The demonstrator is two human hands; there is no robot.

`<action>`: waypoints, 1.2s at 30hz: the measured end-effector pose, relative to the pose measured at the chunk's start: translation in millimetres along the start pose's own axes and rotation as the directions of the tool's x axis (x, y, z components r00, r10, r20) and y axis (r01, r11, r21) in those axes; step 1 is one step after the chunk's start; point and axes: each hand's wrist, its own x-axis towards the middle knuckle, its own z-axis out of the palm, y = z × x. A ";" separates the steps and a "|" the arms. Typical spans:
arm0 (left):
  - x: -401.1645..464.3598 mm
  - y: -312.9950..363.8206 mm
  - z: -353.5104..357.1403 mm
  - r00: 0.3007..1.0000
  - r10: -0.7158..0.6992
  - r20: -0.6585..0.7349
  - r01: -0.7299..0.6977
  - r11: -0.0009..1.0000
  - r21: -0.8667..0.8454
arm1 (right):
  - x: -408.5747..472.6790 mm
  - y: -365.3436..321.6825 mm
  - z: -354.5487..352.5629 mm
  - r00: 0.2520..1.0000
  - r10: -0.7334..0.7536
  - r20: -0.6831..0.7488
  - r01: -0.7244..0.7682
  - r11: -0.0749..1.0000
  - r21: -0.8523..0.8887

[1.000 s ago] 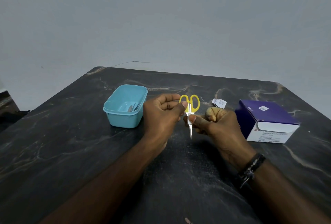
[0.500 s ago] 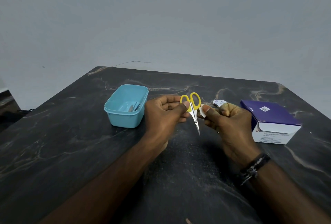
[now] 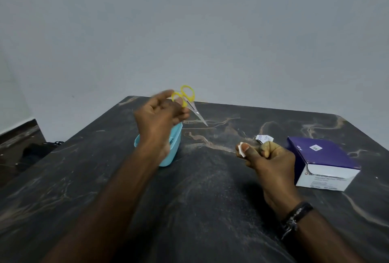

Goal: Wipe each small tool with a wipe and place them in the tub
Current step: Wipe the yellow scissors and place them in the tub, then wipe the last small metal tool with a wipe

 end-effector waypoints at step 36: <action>62.2 -12.9 -34.8 0.965 -0.013 0.262 -0.225 -0.557 0.799 | 23.6 -12.7 -21.9 0.950 -0.088 -0.301 0.132 0.983 0.127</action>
